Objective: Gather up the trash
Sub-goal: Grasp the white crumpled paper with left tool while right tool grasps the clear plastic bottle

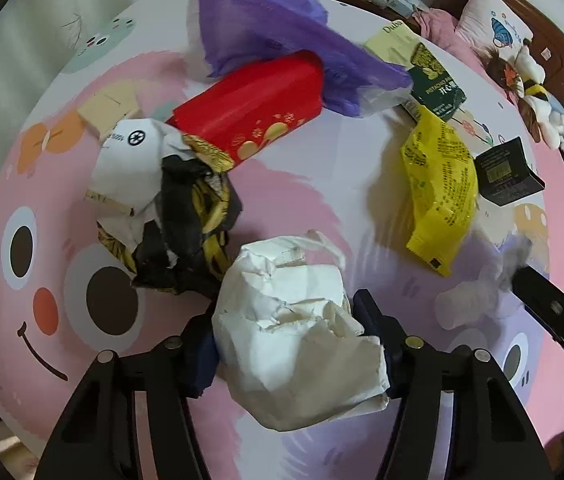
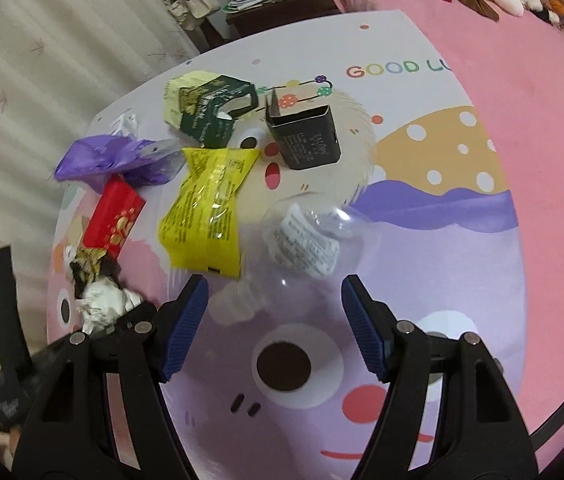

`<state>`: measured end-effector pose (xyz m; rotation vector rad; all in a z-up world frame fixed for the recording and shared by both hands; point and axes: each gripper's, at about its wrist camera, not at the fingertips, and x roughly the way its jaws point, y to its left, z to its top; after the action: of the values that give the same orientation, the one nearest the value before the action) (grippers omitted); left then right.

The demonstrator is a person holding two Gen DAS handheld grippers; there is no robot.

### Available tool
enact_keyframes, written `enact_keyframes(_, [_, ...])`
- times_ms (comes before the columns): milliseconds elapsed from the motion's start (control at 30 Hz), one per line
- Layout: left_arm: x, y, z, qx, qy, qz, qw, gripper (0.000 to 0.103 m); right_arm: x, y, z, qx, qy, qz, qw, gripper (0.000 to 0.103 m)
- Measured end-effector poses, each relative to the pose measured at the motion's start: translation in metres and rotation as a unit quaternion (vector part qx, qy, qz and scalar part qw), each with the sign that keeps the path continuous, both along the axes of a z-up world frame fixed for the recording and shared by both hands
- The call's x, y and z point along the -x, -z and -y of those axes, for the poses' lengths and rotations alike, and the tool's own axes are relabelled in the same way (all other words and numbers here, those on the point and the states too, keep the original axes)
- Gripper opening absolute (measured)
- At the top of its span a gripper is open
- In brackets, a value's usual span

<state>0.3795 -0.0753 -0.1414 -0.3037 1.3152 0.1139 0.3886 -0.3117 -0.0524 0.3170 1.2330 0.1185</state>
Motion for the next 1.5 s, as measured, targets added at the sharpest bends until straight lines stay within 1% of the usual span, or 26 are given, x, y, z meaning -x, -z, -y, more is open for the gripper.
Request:
enact_keyframes(133, [0.002,-0.001,0.016,-0.012,0.011,0.000,0.9999,0.060,-0.015,0.013,-0.002,0.016,0.019,-0.016,1.000,0.067])
enact_keyframes(200, [0.004,-0.003,0.019,-0.012,0.015,-0.001,0.9998,0.060,-0.020,0.017,-0.005,0.019,0.021,-0.013,1.000,0.070])
enact_keyframes(233, [0.005,-0.004,0.022,-0.012,0.018,-0.002,0.9998,0.060,-0.022,0.017,-0.007,0.029,0.023,-0.010,0.999,0.072])
enact_keyframes(333, [0.007,-0.007,0.032,-0.018,0.025,-0.001,0.9995,0.060,-0.030,0.020,-0.014,0.046,0.022,0.000,0.999,0.072])
enact_keyframes(433, [0.010,-0.013,0.039,-0.021,0.027,0.002,0.9994,0.060,-0.039,0.032,-0.021,0.060,0.020,-0.014,0.998,0.072])
enact_keyframes(467, [0.010,-0.016,0.037,-0.021,0.028,0.004,0.9994,0.060,-0.040,0.035,-0.022,0.064,0.020,-0.009,0.998,0.074])
enact_keyframes(500, [0.010,-0.019,0.038,-0.022,0.028,0.006,0.9993,0.060,-0.041,0.033,-0.025,0.073,0.016,0.004,0.997,0.074])
enact_keyframes(567, [0.012,-0.025,0.040,-0.026,0.029,0.013,0.9991,0.060,-0.039,0.036,-0.029,0.080,0.006,0.008,0.997,0.071])
enact_keyframes(667, [0.016,-0.034,0.044,-0.031,0.031,0.025,0.9987,0.060,-0.032,0.038,-0.028,0.072,-0.002,0.013,0.997,0.070])
enact_keyframes(767, [0.025,-0.047,0.034,-0.031,0.034,0.036,0.9983,0.060,-0.019,0.037,-0.023,0.065,-0.009,0.019,0.998,0.070])
enact_keyframes(833, [0.027,-0.054,0.037,-0.031,0.038,0.042,0.9980,0.060,-0.010,0.036,-0.017,0.052,-0.014,0.022,0.998,0.070])
enact_keyframes(933, [0.036,-0.061,0.035,-0.029,0.045,0.049,0.9974,0.060,0.007,0.026,-0.004,0.026,-0.018,0.031,0.999,0.070])
enact_keyframes(1000, [0.046,-0.068,0.035,-0.027,0.052,0.054,0.9968,0.060,0.018,0.017,0.001,0.019,-0.023,0.041,0.999,0.070])
enact_keyframes(1100, [0.078,-0.083,0.011,-0.021,0.067,0.060,0.9957,0.059,0.038,0.001,0.008,0.012,-0.030,0.053,0.998,0.070])
enact_keyframes(1300, [0.126,-0.103,-0.001,-0.015,0.093,0.072,0.9930,0.059,0.082,-0.031,0.014,0.005,-0.039,0.066,0.997,0.070])
enact_keyframes(1400, [0.149,-0.112,-0.011,-0.007,0.107,0.077,0.9913,0.059,0.112,-0.043,0.010,0.009,-0.043,0.074,0.996,0.070])
enact_keyframes(1500, [0.174,-0.123,-0.023,-0.010,0.129,0.087,0.9877,0.059,0.142,-0.053,-0.001,0.012,-0.043,0.081,0.996,0.070])
